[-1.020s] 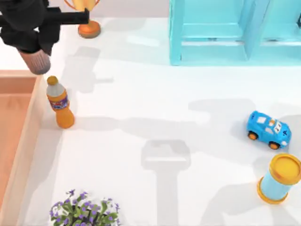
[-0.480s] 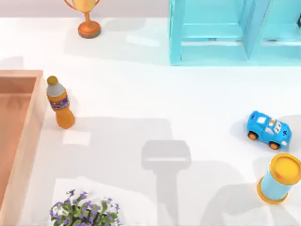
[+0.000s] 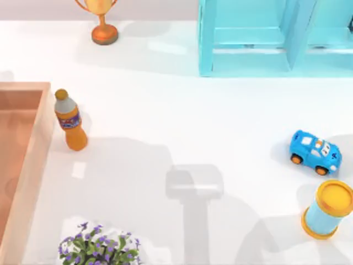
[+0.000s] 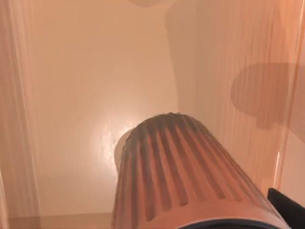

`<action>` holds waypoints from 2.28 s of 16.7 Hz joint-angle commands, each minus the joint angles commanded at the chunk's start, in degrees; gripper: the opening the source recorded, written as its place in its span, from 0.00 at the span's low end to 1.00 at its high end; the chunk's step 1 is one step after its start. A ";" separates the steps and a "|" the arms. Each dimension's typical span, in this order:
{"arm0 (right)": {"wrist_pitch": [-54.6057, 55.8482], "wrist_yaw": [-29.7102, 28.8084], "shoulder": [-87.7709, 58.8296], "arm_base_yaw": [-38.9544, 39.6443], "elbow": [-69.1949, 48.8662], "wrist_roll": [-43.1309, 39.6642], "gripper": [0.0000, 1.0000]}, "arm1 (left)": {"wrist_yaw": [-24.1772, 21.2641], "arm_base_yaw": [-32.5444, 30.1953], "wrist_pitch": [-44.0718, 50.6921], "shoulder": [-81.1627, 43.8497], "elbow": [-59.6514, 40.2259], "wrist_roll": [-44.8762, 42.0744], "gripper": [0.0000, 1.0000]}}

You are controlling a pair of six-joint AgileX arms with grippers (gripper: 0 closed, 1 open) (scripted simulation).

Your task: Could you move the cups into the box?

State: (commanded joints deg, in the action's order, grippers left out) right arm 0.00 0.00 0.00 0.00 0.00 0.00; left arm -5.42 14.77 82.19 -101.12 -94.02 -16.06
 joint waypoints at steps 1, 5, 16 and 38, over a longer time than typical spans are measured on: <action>0.00 0.00 0.00 0.00 0.00 0.00 1.00 | -0.02 0.01 -0.18 0.02 0.19 -0.01 0.00; 0.00 0.00 0.00 0.00 0.00 0.00 1.00 | -0.11 0.34 -6.76 0.02 6.65 -0.22 0.00; 0.00 0.00 0.00 0.00 0.00 0.00 1.00 | -0.23 0.79 -14.44 -0.31 14.16 -0.54 0.23; 0.00 0.00 0.00 0.00 0.00 0.00 1.00 | -0.34 0.77 -12.14 -0.86 11.84 -0.56 1.00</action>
State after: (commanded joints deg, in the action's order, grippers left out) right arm 0.00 0.00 0.00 0.00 0.00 0.00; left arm -5.76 15.53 70.05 -101.99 -82.18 -16.62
